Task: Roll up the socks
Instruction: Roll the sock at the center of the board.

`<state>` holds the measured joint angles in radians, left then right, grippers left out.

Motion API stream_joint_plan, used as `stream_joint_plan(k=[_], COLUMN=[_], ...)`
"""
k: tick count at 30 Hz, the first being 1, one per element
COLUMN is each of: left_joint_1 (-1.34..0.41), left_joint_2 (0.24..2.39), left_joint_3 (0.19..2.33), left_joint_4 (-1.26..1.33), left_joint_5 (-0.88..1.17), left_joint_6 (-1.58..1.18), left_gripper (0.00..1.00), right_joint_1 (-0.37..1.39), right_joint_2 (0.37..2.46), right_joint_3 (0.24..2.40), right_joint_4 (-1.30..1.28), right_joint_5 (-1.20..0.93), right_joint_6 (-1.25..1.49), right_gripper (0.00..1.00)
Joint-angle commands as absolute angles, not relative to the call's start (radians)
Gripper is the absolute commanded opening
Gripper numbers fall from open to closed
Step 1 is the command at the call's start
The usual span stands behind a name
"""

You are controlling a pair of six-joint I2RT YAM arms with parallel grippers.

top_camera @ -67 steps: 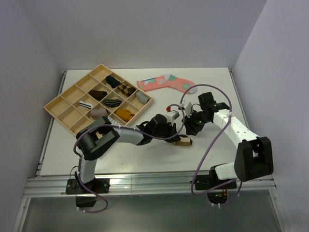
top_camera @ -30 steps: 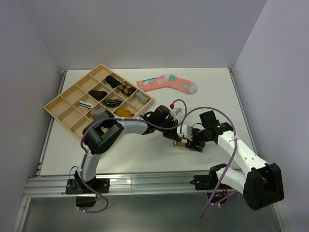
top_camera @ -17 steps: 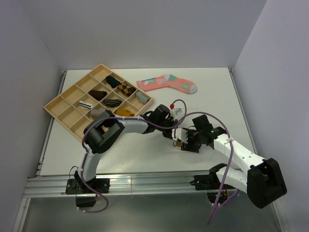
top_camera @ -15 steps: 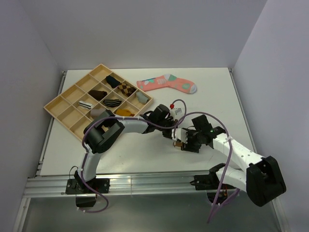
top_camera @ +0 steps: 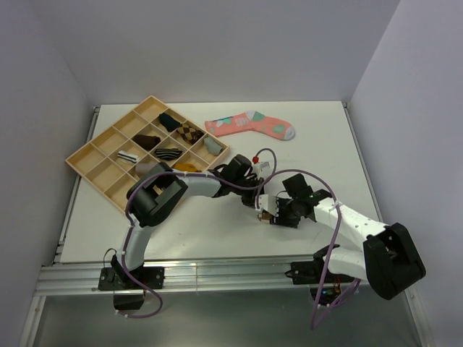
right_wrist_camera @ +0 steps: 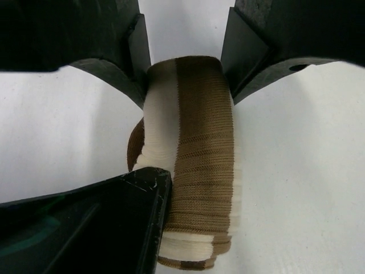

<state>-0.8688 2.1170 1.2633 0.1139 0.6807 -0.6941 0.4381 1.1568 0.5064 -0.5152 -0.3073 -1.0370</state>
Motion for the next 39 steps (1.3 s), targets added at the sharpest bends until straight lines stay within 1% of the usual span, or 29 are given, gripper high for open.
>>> stream_joint_plan(k=[1, 4, 5, 7, 8, 10, 12, 13, 14, 15, 19, 24, 28, 30, 31, 34, 35, 37, 38, 39], left_joint_1=[-0.874, -0.874, -0.876, -0.874, -0.874, -0.874, -0.867, -0.864, -0.855, -0.848, -0.828, -0.796, -0.781, -0.784, -0.784, -0.804, -0.825, -0.856, -0.897, -0.919], left_joint_2=[2.174, 2.175, 2.175, 2.172, 2.165, 2.152, 2.129, 2.119, 2.093, 2.079, 1.987, 1.873, 1.787, 1.757, 1.74, 1.669, 1.645, 1.618, 1.614, 1.611], left_joint_3=[1.252, 1.258, 1.259, 1.258, 1.258, 1.253, 1.237, 1.221, 1.207, 1.175, 1.105, 0.976, 0.916, 0.84, 0.809, 0.709, 0.694, 0.652, 0.646, 0.658], left_joint_4=[-0.017, -0.024, -0.028, -0.031, -0.032, -0.025, -0.017, -0.008, 0.049, 0.072, 0.121, 0.185, 0.192, 0.23, 0.291, 0.354, 0.385, 0.429, 0.475, 0.468], left_joint_5=[0.676, 0.672, 0.669, 0.66, 0.64, 0.605, 0.571, 0.563, 0.546, 0.539, 0.46, 0.368, 0.292, 0.279, 0.258, 0.197, 0.145, 0.085, 0.027, 0.005], left_joint_6=[-0.684, -0.693, -0.695, -0.712, -0.718, -0.752, -0.803, -0.825, -0.851, -0.901, -0.995, -1.103, -1.161, -1.243, -1.277, -1.416, -1.486, -1.56, -1.606, -1.626], left_gripper=[0.0, 0.01, 0.01, 0.03, 0.04, 0.06, 0.11, 0.12, 0.13, 0.19, 0.24, 0.35, 0.39, 0.4, 0.4, 0.42, 0.43, 0.48, 0.49, 0.52], right_joint_1=[0.446, 0.451, 0.451, 0.453, 0.453, 0.453, 0.453, 0.453, 0.453, 0.453, 0.454, 0.454, 0.454, 0.454, 0.454, 0.454, 0.454, 0.454, 0.454, 0.454], right_joint_2=[1.204, 1.219, 1.224, 1.226, 1.226, 1.226, 1.227, 1.229, 1.232, 1.235, 1.252, 1.256, 1.261, 1.262, 1.262, 1.255, 1.253, 1.252, 1.25, 1.25], right_joint_3=[0.505, 0.505, 0.505, 0.505, 0.503, 0.5, 0.502, 0.502, 0.505, 0.508, 0.52, 0.523, 0.526, 0.529, 0.529, 0.522, 0.522, 0.52, 0.52, 0.517], right_joint_4=[-0.466, -0.46, -0.462, -0.457, -0.454, -0.448, -0.437, -0.434, -0.433, -0.428, -0.414, -0.405, -0.399, -0.4, -0.402, -0.394, -0.394, -0.391, -0.391, -0.39], right_joint_5=[-0.278, -0.284, -0.287, -0.29, -0.29, -0.287, -0.281, -0.276, -0.272, -0.268, -0.249, -0.244, -0.241, -0.236, -0.236, -0.239, -0.239, -0.241, -0.245, -0.248], right_joint_6=[-1.017, -1.008, -1.005, -0.993, -0.986, -0.979, -0.96, -0.956, -0.945, -0.94, -0.919, -0.913, -0.905, -0.905, -0.905, -0.907, -0.908, -0.908, -0.91, -0.91], right_gripper=[0.52, 0.36, 0.27, 0.21, 0.14, 0.07, 0.03, 0.0, 0.0, 0.0, 0.0, 0.0, 0.0, 0.0, 0.0, 0.0, 0.0, 0.0, 0.0, 0.0])
